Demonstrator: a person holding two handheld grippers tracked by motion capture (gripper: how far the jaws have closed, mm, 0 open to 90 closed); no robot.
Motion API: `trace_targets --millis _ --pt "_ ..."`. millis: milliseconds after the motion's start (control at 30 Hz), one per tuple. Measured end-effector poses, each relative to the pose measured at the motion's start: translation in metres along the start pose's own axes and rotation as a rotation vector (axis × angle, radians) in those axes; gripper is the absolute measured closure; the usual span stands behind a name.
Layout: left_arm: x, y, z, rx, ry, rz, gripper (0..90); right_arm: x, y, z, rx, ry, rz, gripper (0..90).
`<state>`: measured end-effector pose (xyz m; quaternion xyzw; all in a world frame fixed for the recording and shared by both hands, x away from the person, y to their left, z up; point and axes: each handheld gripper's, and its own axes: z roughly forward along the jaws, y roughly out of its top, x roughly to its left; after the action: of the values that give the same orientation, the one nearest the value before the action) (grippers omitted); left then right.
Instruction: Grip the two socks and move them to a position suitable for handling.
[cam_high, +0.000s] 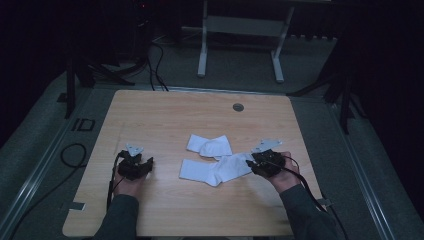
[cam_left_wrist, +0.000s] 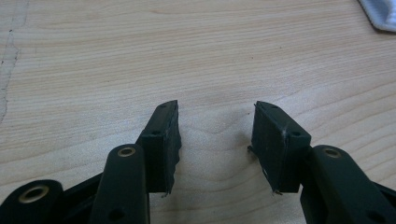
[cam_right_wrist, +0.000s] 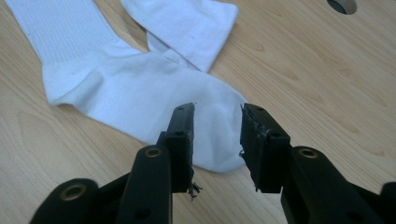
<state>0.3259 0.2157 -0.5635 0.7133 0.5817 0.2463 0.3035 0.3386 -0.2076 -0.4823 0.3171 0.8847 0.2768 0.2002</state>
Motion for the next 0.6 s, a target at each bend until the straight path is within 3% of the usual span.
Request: trace_targets --millis 100,267,333,433,500,600 --pt "0.000 0.000 0.000 0.000 0.000 0.000 51.6 0.000 -0.001 0.011 0.004 0.006 -0.018 62.6" --pt "0.000 0.000 0.000 0.000 -0.001 0.000 51.6 0.004 -0.004 0.037 0.065 0.001 -0.041 64.1" --pt "0.000 0.000 0.000 0.000 -0.001 0.000 51.5 0.005 -0.006 0.045 0.084 0.000 -0.049 68.5" --pt "0.000 0.000 0.000 0.000 -0.002 0.002 51.1 0.003 -0.008 0.057 0.130 0.031 -0.047 83.9" --pt "0.000 0.000 0.000 0.000 -0.003 0.002 51.0 0.004 -0.011 0.064 0.153 0.045 -0.054 87.6" --pt "0.000 0.000 0.000 0.002 -0.002 0.004 50.9 0.007 -0.011 0.062 0.147 0.075 -0.046 87.6"
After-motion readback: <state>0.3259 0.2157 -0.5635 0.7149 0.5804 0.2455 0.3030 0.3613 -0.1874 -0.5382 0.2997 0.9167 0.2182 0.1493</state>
